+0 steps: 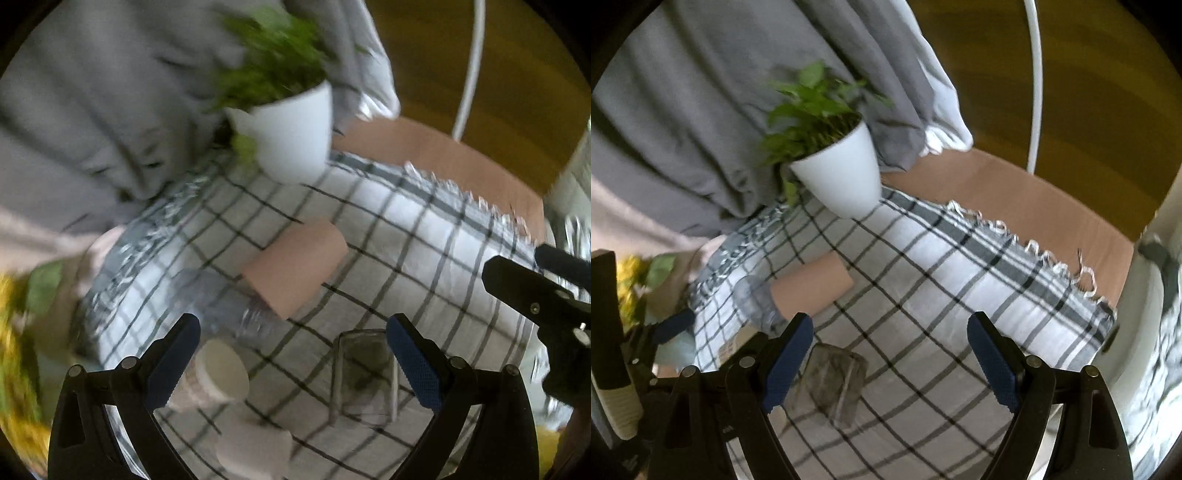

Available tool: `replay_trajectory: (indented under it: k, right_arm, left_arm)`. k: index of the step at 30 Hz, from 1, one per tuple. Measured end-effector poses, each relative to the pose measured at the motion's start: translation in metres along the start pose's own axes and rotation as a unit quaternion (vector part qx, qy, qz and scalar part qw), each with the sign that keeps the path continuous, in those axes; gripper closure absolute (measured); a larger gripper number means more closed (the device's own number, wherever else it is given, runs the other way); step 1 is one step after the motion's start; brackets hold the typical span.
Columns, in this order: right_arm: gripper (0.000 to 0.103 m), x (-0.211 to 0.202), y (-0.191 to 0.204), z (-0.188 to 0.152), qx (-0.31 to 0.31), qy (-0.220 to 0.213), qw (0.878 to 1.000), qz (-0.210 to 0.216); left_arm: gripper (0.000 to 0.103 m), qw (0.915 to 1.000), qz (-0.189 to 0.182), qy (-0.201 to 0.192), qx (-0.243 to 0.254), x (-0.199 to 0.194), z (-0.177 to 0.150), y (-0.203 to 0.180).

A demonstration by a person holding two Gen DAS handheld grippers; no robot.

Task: Flip cup upside down
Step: 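Reach the left tool to the pink cup lying on its side and grasp it, then lift the pink cup off the cloth with the left tool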

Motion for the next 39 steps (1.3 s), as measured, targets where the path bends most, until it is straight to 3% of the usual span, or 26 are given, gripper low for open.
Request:
replay_trajectory:
  k: [8, 13, 16, 24, 26, 28, 35, 39]
  right_arm:
    - [0.018, 0.041, -0.001, 0.001, 0.076, 0.029, 0.996, -0.042]
    - [0.018, 0.057, -0.002, 0.008, 0.112, 0.031, 0.991, -0.067]
    - [0.018, 0.062, -0.001, 0.012, 0.123, 0.021, 0.989, -0.081]
    - [0.018, 0.082, -0.003, 0.018, 0.150, 0.026, 0.982, -0.108]
    - [0.018, 0.084, -0.001, 0.019, 0.143, 0.024, 0.983, -0.113]
    - [0.018, 0.084, 0.003, 0.020, 0.135, 0.019, 0.984, -0.116]
    - [0.018, 0.086, 0.010, 0.022, 0.114, 0.019, 0.987, -0.113]
    - [0.018, 0.076, 0.012, 0.024, 0.097, 0.012, 0.990, -0.100]
  left_arm:
    - [0.002, 0.9903, -0.052, 0.062, 0.113, 0.067, 0.028, 0.002]
    - [0.005, 0.9749, -0.083, 0.093, 0.185, 0.098, 0.040, -0.007]
    - [0.005, 0.9673, -0.104, 0.111, 0.203, 0.117, 0.045, -0.010]
    - [0.011, 0.9607, -0.098, 0.125, 0.228, 0.148, 0.048, -0.009]
    - [0.022, 0.9605, -0.088, 0.129, 0.230, 0.154, 0.047, -0.007]
    - [0.026, 0.9616, -0.080, 0.134, 0.226, 0.159, 0.045, -0.004]
    - [0.028, 0.9678, -0.082, 0.132, 0.199, 0.151, 0.042, 0.003]
    - [0.028, 0.9787, -0.077, 0.101, 0.161, 0.115, 0.043, 0.011]
Point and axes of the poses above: each gripper's, at about its wrist camera, not at the fingertips, and x roughly the way its jaws point, y to its left, z to its top, the point moved 4 cm from there along x, roughly the way its jaws point, and after that the axes turned 15 degrees about x, right-handed, at the moved point
